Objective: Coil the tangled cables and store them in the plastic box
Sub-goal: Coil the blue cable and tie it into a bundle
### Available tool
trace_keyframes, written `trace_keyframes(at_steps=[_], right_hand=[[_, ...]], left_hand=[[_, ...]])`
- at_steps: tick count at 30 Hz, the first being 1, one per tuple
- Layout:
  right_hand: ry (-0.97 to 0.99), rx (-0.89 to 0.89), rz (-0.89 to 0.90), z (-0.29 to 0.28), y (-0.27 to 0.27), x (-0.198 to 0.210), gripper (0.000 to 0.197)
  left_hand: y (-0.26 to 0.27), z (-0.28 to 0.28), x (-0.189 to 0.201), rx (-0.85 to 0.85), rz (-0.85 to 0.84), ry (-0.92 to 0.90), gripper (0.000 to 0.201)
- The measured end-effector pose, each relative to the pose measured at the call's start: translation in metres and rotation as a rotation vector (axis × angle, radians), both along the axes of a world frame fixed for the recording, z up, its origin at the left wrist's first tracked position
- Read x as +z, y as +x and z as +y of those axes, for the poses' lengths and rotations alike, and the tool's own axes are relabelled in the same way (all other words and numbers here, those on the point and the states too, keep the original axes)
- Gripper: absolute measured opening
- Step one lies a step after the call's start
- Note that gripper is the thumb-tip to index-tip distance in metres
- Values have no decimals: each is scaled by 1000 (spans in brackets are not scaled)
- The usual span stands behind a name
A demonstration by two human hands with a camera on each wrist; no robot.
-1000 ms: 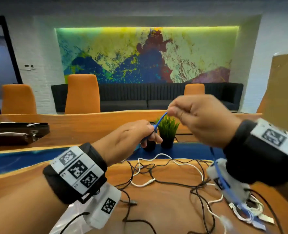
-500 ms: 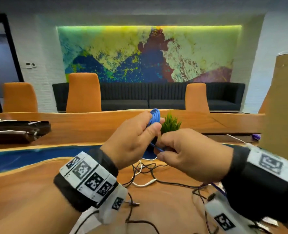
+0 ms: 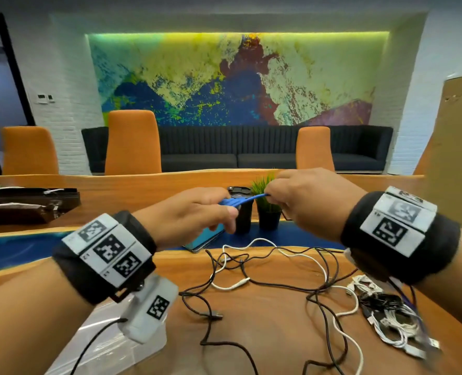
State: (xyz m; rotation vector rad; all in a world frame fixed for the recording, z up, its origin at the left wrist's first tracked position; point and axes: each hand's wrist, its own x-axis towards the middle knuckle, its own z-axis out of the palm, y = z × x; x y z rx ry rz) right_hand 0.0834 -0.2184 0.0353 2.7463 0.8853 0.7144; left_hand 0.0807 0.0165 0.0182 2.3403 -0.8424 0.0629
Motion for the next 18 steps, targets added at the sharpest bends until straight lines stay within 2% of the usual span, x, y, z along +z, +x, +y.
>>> trace_keyframes(at_steps=[3,9,12,16,18], right_hand=[[232,-12,154,-18,16,-5,14],[489,74,235,-17,15,-12,18],[759,138,435,-14,12,-9,21],[1193,201,763,-12,-3,-5,19],[1291,209,956,-18,-8,-7,22]], left_hand=[[4,18,-1,67,14,-45,38],[5,17,-13,-2,314,-371,28],[5,8,-19,-34,369,-510,22],[7,1,-22,-57,477,-738,25],[10,3,-22,-35,481,-780,22]])
